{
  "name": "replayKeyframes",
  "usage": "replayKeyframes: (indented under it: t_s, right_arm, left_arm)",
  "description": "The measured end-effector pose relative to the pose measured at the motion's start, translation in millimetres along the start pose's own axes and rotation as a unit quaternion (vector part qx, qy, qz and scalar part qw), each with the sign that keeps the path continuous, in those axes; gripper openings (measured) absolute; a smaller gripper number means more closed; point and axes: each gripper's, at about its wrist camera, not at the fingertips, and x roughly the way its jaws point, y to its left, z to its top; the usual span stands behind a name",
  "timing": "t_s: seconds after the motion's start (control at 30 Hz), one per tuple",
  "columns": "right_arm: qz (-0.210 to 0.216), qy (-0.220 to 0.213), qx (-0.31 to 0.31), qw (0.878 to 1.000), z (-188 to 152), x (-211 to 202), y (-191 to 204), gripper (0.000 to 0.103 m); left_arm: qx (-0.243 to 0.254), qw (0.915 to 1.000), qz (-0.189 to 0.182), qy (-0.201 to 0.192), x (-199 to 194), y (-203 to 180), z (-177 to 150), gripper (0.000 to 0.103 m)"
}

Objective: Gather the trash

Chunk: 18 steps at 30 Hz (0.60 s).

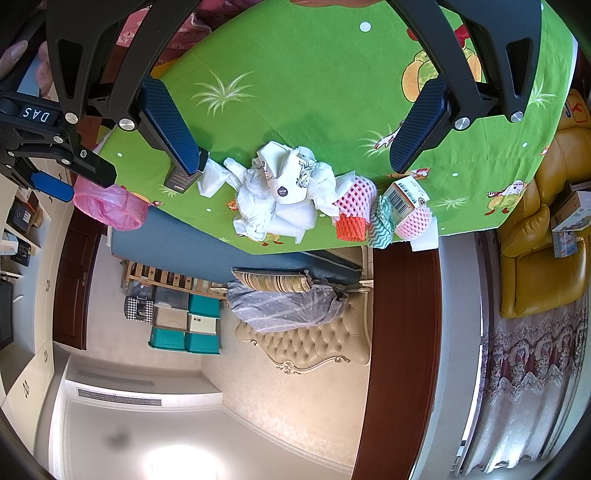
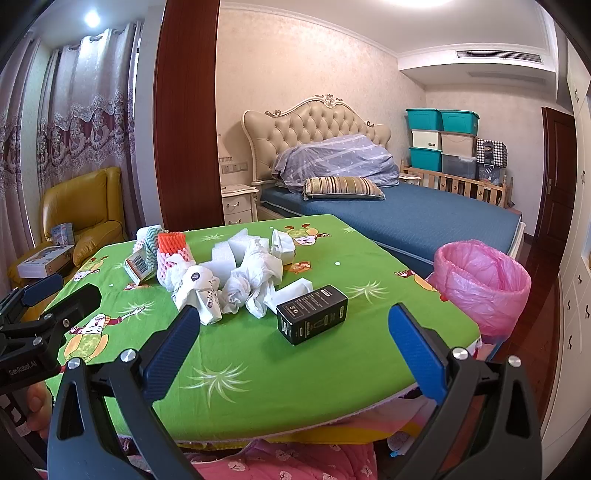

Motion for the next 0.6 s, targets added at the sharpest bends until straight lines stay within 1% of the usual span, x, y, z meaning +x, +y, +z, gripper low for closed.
replayKeyframes:
  t_s: [0.6]
  right_arm:
    - [0.0, 0.003, 0.002, 1.0, -1.5, -0.1, 0.0, 0.099]
  left_arm:
    - [0.001, 1.0, 0.0, -0.001, 0.5, 0.6, -3.7, 0.097]
